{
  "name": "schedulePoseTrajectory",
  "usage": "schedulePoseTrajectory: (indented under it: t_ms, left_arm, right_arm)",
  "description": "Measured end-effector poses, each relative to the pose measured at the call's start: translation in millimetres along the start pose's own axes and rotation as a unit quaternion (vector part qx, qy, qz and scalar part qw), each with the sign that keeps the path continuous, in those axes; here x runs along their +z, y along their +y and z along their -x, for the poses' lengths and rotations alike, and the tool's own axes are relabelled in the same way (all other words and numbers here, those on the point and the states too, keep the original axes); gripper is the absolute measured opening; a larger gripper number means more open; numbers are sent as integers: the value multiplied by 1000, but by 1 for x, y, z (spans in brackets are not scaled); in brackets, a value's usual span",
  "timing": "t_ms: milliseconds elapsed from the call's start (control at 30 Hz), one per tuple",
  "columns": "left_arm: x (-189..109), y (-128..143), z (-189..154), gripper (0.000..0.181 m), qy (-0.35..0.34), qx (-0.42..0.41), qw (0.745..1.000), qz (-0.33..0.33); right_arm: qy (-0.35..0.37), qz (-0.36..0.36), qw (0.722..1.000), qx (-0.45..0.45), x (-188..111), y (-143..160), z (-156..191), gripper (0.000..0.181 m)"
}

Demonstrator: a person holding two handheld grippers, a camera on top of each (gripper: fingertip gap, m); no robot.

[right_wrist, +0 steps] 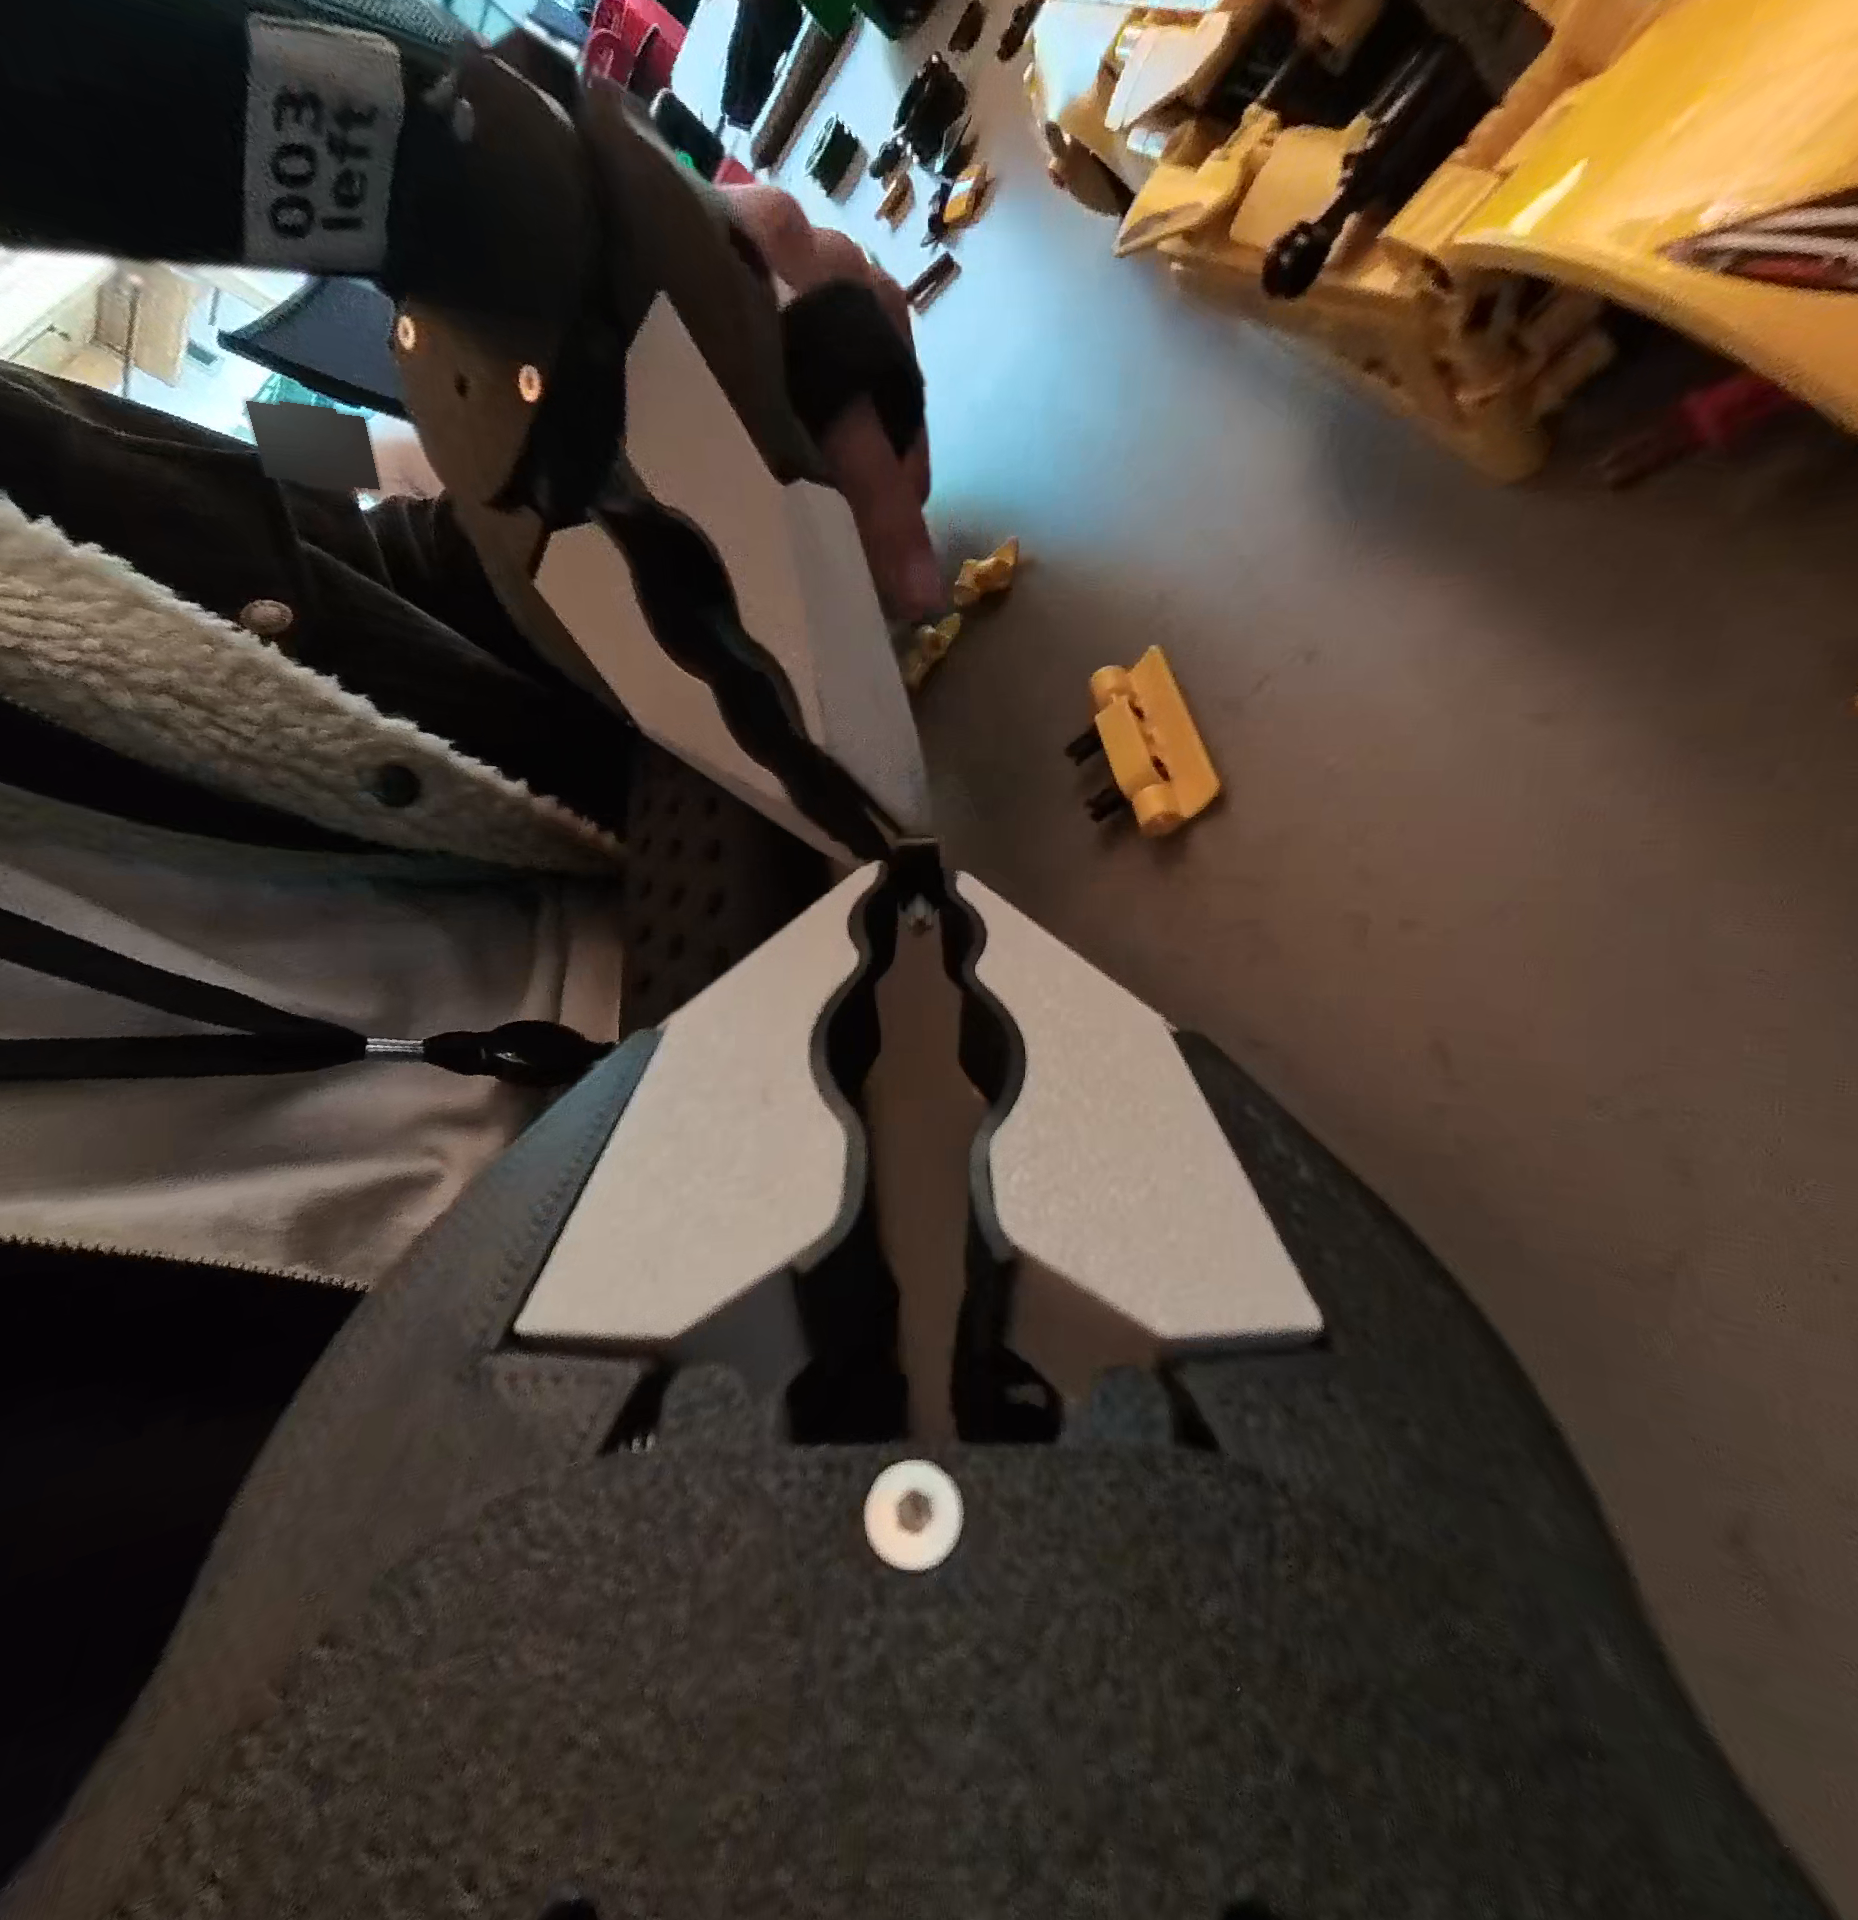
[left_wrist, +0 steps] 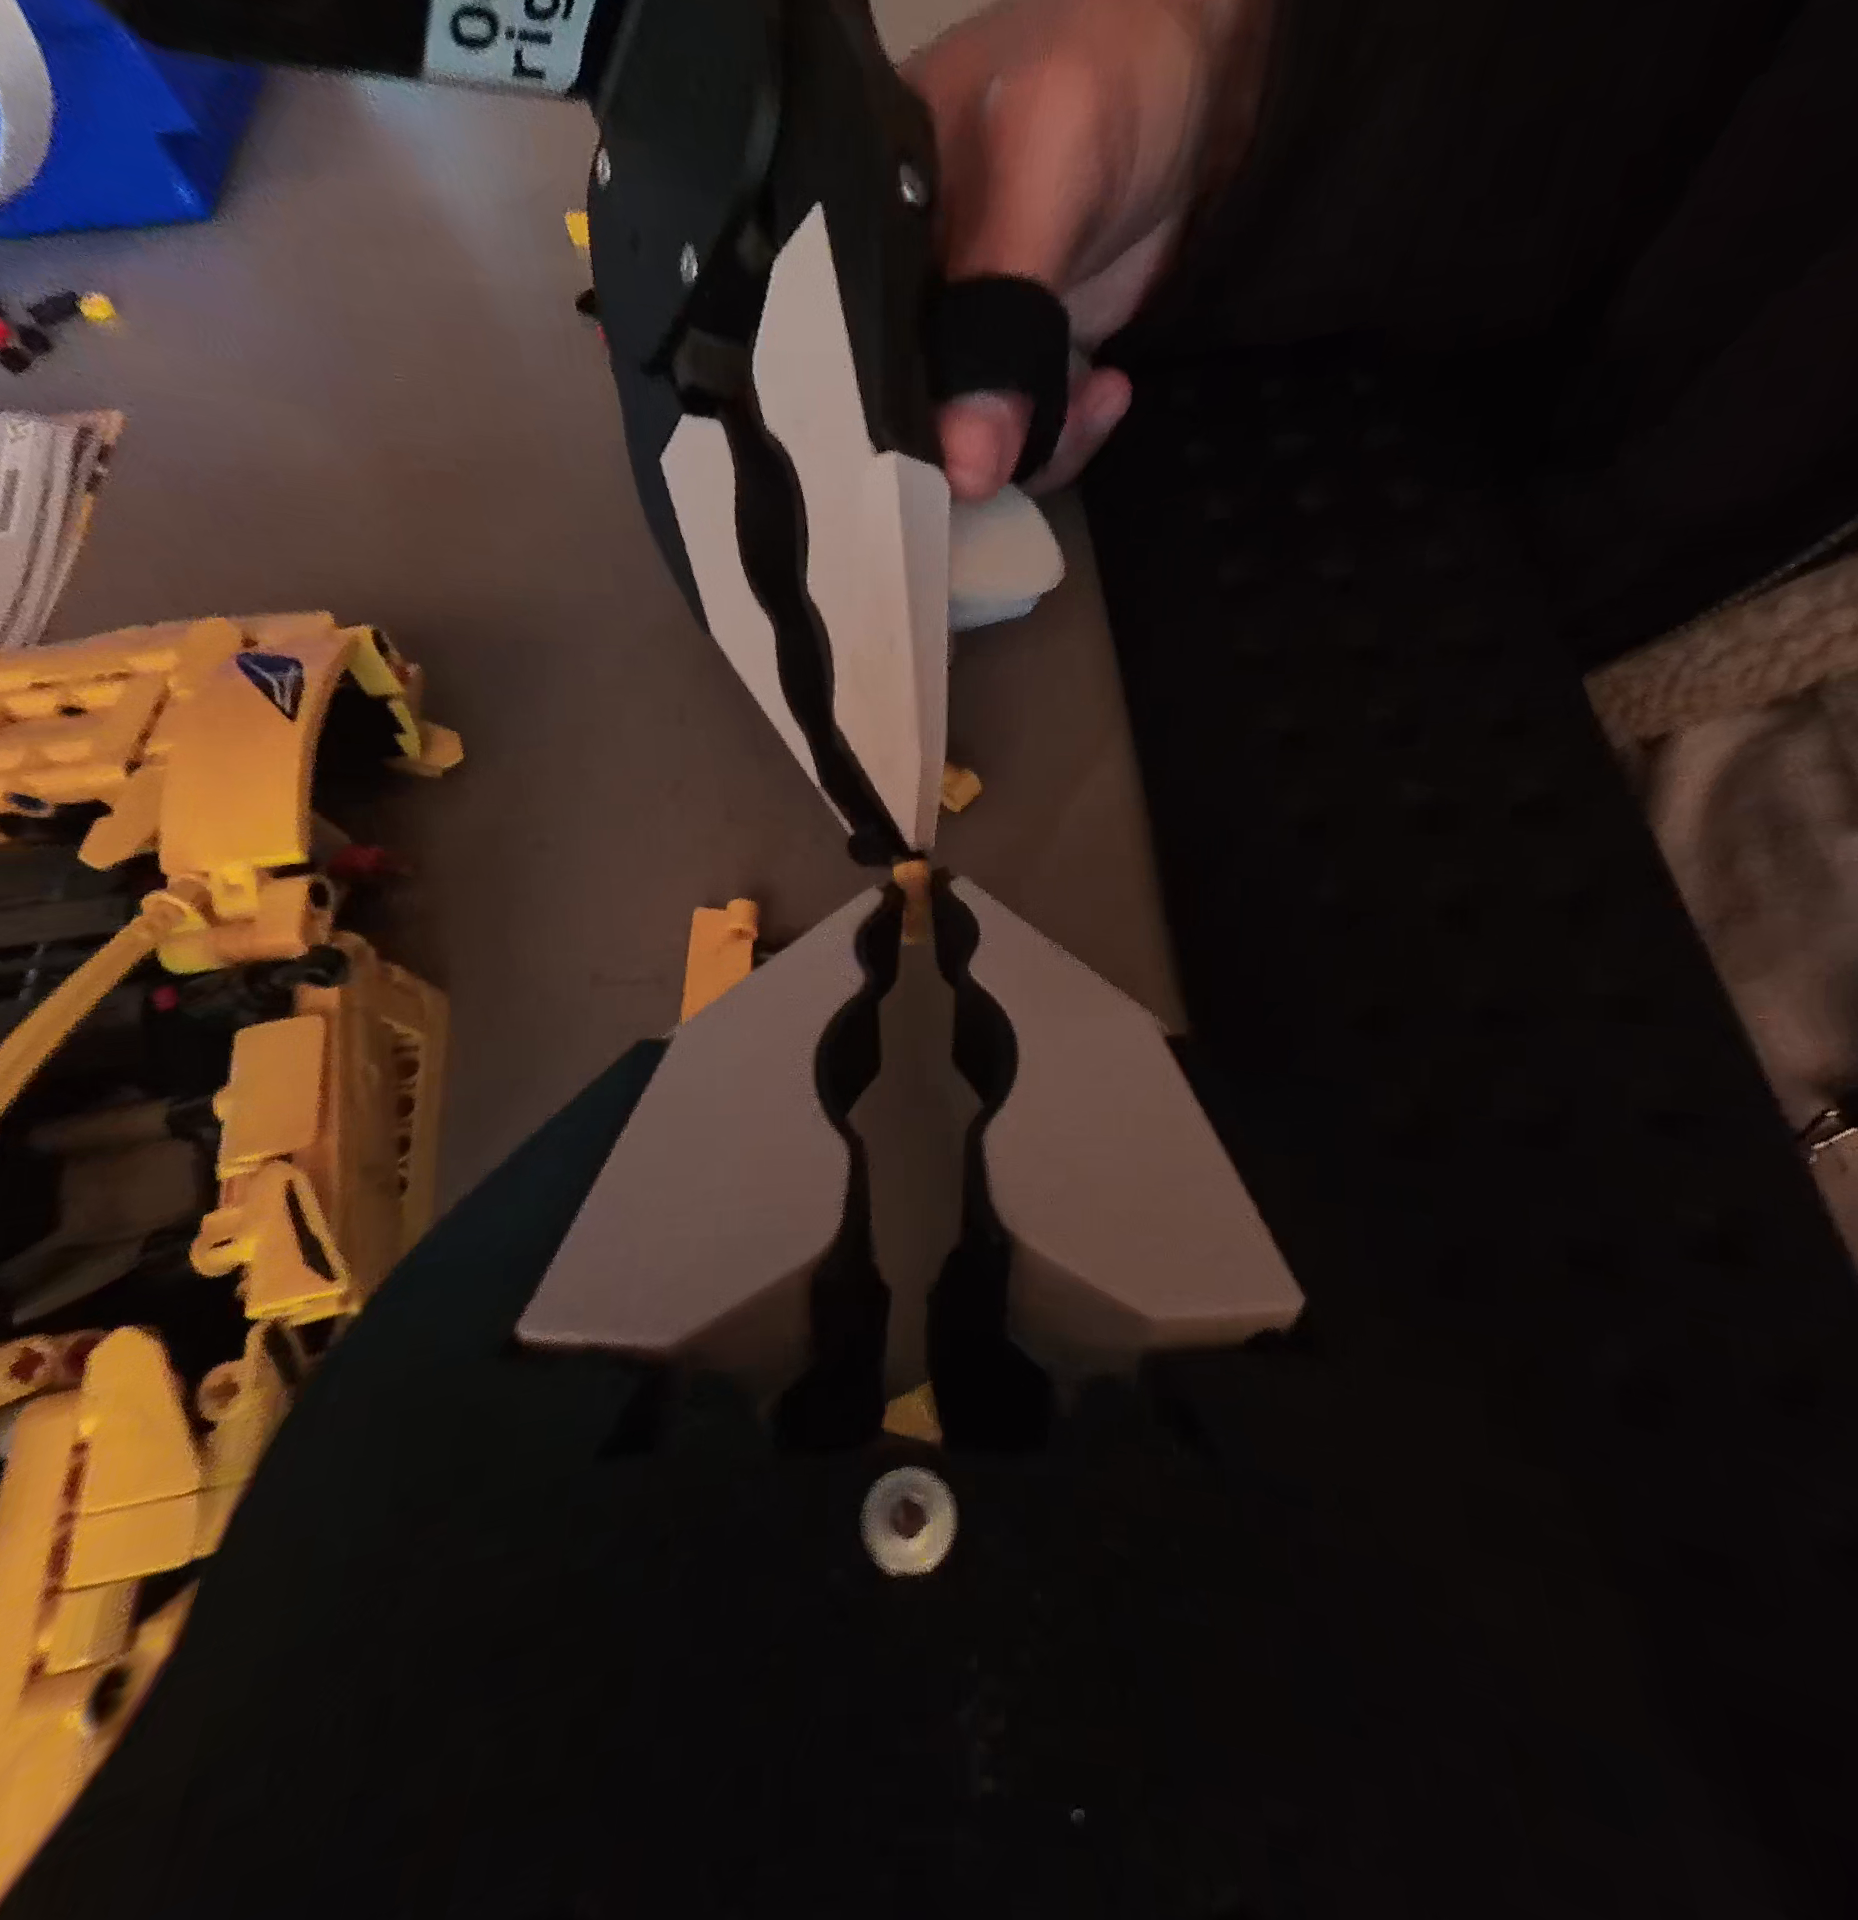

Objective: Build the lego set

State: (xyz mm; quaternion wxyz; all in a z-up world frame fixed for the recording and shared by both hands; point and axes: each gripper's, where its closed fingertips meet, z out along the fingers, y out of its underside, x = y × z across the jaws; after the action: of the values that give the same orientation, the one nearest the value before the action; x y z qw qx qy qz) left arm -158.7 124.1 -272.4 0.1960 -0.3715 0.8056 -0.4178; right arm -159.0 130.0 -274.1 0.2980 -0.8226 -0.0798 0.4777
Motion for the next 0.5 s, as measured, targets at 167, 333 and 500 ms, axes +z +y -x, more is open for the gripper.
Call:
schedulePoseTrajectory:
  t_ms: [167, 333, 500]
  left_arm:
    - [-2, 8, 4, 0, 41, -107, 993, 8]
    - [-4, 10, 5, 0, 61, -141, 988, 6]
    - [-9, 6, 14, 0, 9, -86, 996, -4]
  right_arm:
    - [79, -34, 988, -126, -4, -10, -3, 45]
    - [202, -2, 890, -410, 3, -10, -1, 49]
    - [268, 21, 869, -416, -19, -14, -20, 29]
